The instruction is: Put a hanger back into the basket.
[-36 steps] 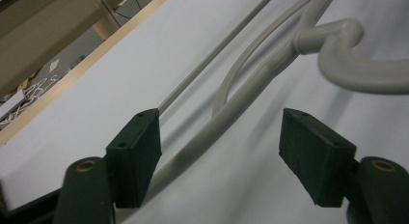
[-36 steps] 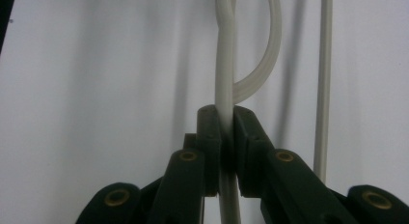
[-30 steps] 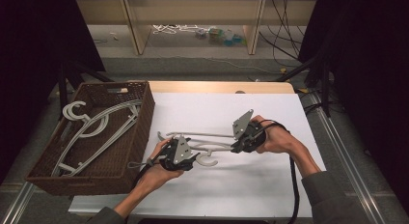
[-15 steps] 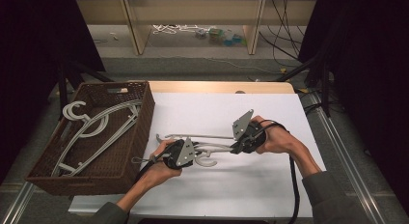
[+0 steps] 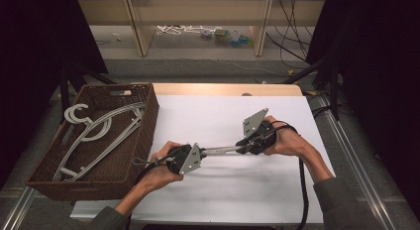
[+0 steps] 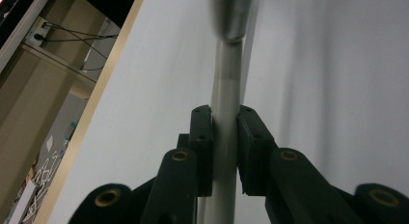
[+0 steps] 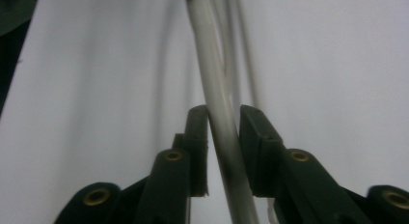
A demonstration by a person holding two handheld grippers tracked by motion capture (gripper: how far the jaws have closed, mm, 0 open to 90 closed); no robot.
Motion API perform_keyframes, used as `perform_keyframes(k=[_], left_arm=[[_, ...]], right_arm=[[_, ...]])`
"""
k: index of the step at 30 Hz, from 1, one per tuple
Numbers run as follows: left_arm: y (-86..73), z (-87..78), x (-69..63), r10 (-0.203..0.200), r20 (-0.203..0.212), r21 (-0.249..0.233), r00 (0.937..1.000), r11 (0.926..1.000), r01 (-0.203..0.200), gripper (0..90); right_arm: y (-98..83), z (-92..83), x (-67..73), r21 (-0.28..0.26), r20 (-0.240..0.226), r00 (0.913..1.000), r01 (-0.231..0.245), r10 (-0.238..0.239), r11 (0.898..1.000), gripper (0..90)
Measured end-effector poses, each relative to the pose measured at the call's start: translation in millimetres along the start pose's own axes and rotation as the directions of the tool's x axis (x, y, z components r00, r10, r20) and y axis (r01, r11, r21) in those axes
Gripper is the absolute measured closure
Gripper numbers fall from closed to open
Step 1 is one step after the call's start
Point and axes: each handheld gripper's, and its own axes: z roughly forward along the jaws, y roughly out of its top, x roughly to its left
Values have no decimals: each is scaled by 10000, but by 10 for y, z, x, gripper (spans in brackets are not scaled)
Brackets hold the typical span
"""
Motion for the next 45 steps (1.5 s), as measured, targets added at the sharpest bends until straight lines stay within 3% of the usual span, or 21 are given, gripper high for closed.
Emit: perform_keyframes(k=[2, 5, 9, 11, 19, 21, 25, 26, 29, 31, 32, 33, 34, 35, 37, 38, 41, 42, 43, 44, 45], left_arm=[[30, -33, 24, -697, -18, -138, 9976, 9975, 697, 795], [24, -59, 65, -911, -80, -8, 9958, 9958, 911, 795], [-21, -79, 122, -1467, -189, 43, 9890, 9892, 1468, 795], [-37, -82, 139, -1968, 116, -51, 9804, 9804, 1969, 795], [-69, -211, 265, -3010, -338, -129, 9530, 9536, 3007, 795], [-70, -244, 290, -3233, -358, -219, 9456, 9462, 3227, 795], [-64, -294, 329, -3829, -287, -384, 9233, 9234, 3818, 795], [-63, -306, 341, -3788, -280, -364, 9251, 9252, 3778, 795], [-55, -339, 351, -4321, -242, -594, 9015, 9008, 4301, 795], [-62, -364, 373, -4280, -120, -662, 9037, 9021, 4264, 795], [-60, -367, 369, -4402, -125, -674, 8978, 8962, 4385, 795], [-60, -375, 379, -4344, -73, -734, 9007, 8985, 4328, 795], [-57, -379, 374, -4477, -41, -743, 8942, 8918, 4462, 795], [-54, -392, 382, -4398, -35, -736, 8981, 8958, 4384, 795], [-53, -412, 385, -4613, 45, -807, 8872, 8842, 4601, 795], [-54, -418, 391, -4629, 75, -836, 8864, 8830, 4619, 795], [-55, -442, 398, -4856, 191, -830, 8740, 8703, 4854, 795], [-52, -440, 390, -5086, 205, -977, 8607, 8558, 5080, 795], [-59, -464, 405, -5089, 253, -875, 8605, 8563, 5090, 795], [-57, -466, 399, -5293, 264, -1000, 8480, 8427, 5291, 795], [-66, -487, 413, -5358, 342, -1008, 8437, 8380, 5363, 795]], right_arm=[[3, -21, 6, -276, 639, 9966, -499, 516, 9984, 616], [12, -57, 23, -688, 985, 9896, -980, 1045, 9928, 507], [-9, -129, 24, -1478, 2012, 9615, -1593, 1874, 9761, 373], [-25, -170, 30, -1868, 2413, 9441, -1821, 2248, 9654, 330], [-125, -318, 184, -3392, 3758, 8573, -2262, 3519, 9131, 234], [-150, -339, 229, -3738, 3902, 8416, -2259, 3735, 8996, 235], [-217, -360, 344, -4442, 4136, 7993, -2407, 4359, 8630, 217], [-228, -364, 385, -4647, 4166, 7860, -2478, 4569, 8501, 210], [-234, -367, 476, -5018, 4164, 7722, -2450, 4799, 8296, 208], [-225, -356, 545, -5302, 4053, 7690, -2428, 4944, 8124, 208], [-215, -345, 592, -5436, 4006, 7673, -2411, 5009, 8040, 211], [-212, -347, 612, -5421, 3980, 7669, -2461, 5034, 8035, 214], [-200, -332, 645, -5513, 3959, 7678, -2399, 5037, 7991, 222], [-191, -327, 663, -5550, 3963, 7681, -2360, 5030, 7976, 222], [-173, -316, 717, -5711, 3967, 7594, -2357, 5157, 7864, 215], [-167, -294, 756, -5857, 3743, 7644, -2440, 5250, 7729, 215], [-180, -236, 831, -5923, 3859, 7535, -2400, 5322, 7692, 213], [-192, -196, 865, -5954, 3787, 7526, -2475, 5387, 7643, 207], [-202, -185, 886, -5909, 3873, 7471, -2486, 5402, 7675, 205], [-220, -165, 915, -5904, 3927, 7443, -2464, 5402, 7686, 205], [-228, -157, 936, -5938, 3985, 7363, -2473, 5469, 7656, 204]])
